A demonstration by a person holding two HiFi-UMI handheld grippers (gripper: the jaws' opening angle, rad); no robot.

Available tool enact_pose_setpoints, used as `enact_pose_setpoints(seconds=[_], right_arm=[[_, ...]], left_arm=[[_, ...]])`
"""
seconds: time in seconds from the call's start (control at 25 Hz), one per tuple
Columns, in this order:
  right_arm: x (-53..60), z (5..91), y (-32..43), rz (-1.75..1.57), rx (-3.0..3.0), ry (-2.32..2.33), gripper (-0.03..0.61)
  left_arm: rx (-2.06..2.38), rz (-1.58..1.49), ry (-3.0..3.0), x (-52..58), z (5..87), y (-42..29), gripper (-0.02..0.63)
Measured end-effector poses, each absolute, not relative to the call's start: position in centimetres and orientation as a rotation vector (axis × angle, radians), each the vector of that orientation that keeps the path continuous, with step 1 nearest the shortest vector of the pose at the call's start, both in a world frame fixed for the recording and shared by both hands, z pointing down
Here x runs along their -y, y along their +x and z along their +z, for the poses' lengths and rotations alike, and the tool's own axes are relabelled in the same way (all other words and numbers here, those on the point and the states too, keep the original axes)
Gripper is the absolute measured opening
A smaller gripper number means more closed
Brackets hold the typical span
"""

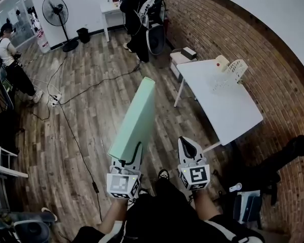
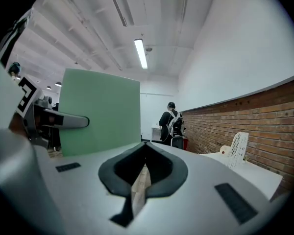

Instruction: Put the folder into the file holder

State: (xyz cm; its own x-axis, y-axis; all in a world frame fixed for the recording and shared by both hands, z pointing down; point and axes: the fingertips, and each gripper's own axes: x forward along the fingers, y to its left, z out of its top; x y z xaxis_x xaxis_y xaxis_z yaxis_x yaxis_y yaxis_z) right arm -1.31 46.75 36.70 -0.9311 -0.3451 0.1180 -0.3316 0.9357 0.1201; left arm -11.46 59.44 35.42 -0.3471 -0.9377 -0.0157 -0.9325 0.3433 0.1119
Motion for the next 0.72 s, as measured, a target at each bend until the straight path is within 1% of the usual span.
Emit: enact_pose_setpoints(seconds=[0.16,0.52,0.72], right_arm=[[-43.9,36.7,-3.4,-0.12,2.972,0.509,0.009],[-37.6,35.8,-10.5,-0.082,3.045,0.404,0.009],[-33.6,36.4,-11.4,-0.022,3.041,0.404,0.009]], left_arm=[[2.538,-0.152,1.751,-57.1,35.3,-13.1,0.13],[2.618,-0.148,1.701,-52.0,34.4,-18.6,0.13],[2.593,-0.165,1.685,-48.4,34.7,-19.6,0.13]])
